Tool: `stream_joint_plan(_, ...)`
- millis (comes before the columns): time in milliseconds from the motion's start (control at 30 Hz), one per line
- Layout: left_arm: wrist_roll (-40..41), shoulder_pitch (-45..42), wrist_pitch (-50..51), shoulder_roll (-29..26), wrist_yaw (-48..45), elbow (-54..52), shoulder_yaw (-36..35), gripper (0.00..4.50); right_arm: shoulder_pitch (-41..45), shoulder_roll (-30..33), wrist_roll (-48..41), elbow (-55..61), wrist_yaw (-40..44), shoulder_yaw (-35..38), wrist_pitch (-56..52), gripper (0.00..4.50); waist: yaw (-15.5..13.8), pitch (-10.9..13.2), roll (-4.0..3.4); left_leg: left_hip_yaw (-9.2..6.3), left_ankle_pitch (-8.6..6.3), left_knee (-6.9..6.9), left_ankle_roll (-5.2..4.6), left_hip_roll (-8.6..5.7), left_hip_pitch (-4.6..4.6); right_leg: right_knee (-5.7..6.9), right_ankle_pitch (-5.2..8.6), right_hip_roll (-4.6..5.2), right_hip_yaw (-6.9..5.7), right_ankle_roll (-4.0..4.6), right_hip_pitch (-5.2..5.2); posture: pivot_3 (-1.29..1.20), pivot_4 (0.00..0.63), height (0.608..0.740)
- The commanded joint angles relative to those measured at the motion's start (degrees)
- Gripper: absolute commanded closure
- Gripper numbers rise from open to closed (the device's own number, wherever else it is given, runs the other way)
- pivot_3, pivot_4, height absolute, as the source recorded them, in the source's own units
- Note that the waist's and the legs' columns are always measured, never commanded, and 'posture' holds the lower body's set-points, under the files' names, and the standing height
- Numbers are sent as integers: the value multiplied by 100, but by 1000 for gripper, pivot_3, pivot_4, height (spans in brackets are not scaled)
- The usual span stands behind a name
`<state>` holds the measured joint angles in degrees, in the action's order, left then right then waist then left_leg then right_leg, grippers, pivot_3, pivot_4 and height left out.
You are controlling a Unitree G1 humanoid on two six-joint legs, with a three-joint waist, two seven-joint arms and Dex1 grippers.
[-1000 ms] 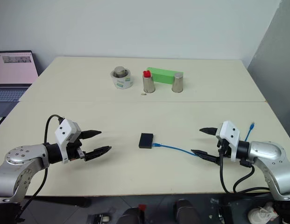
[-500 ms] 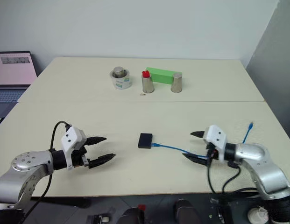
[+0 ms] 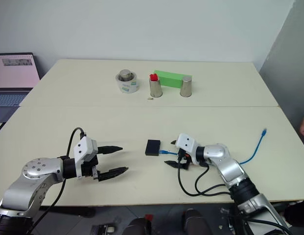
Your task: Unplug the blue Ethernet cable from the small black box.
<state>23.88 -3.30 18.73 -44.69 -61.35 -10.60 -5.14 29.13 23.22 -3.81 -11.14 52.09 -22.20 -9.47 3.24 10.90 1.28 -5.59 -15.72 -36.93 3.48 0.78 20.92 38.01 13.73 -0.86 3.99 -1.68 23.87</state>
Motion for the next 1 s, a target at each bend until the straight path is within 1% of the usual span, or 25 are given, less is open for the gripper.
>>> stream_joint_plan(33,18,-57,-35,62,58,82,-48,0,174,-141,152,-166,34,-46,91,1315,2,0,0,0,0,-1,0,0,0,3,0,0,0,0,1,0,150,740)
stream_joint_plan(133,44,-89,-2,101,77,184,-41,0,252,-180,298,-292,63,-122,107,2174,2,0,0,-3,0,0,0,1,-2,7,0,-2,-1,0,1,0,150,740)
stream_joint_plan(300,197,-293,220,235,163,436,-116,0,314,-99,452,-310,124,-170,225,3400,1,0,0,-5,0,-4,0,-1,-6,8,-2,-2,-2,-2,-5,0,150,740)
stream_joint_plan(367,390,-447,562,355,308,618,-209,0,346,-24,545,-180,121,-144,425,3805,-6,0,0,-8,0,-5,0,-1,-6,8,-3,-2,-4,-3,-7,0,150,740)
stream_joint_plan(400,584,-543,829,461,402,719,-283,0,367,21,599,-48,117,-128,610,4105,-13,0,0,-8,1,-6,0,-3,-6,8,-3,-1,-4,-4,-8,0,150,740)
stream_joint_plan(433,779,-623,1086,560,477,794,-360,0,383,53,644,84,111,-114,783,4278,-16,0,0,-9,1,-6,0,-4,-5,8,-3,-1,-5,-5,-8,0,150,740)
stream_joint_plan(467,899,-668,1250,620,516,828,-413,0,389,63,675,165,109,-104,891,4370,-15,0,0,-9,1,-7,0,-4,-4,7,-4,-1,-6,-5,-8,0,150,740)
stream_joint_plan(500,1058,-708,1466,672,523,832,-455,0,402,88,732,273,100,-105,1037,4370,-8,0,0,-9,1,-7,0,-4,-2,6,-4,0,-6,-6,-7,0,150,740)
stream_joint_plan(600,1648,-726,2226,766,459,539,-453,0,514,215,1195,464,-147,-165,1915,4371,7,0,0,-9,0,-4,0,-2,0,4,-4,0,-5,-6,-4,0,150,740)
stream_joint_plan(700,2060,-768,2620,877,486,267,-450,0,661,340,1682,368,-415,-241,2832,4371,12,0,0,-6,0,-2,0,-1,1,5,-3,0,-3,-5,0,0,150,740)
stream_joint_plan(800,2160,-844,2763,967,541,183,-371,0,764,407,1991,254,-664,-272,3524,4371,4,-1,1,-9,1,-4,1,-1,0,5,-3,0,-4,-4,-3,0,150,740)
stream_joint_plan(1000,2317,-1131,2920,1229,784,394,-466,0,824,405,2158,93,-828,-235,3971,4372,-1,-1,1,-9,1,-7,2,-4,-3,7,-4,1,-2,-3,-7,0,150,740)
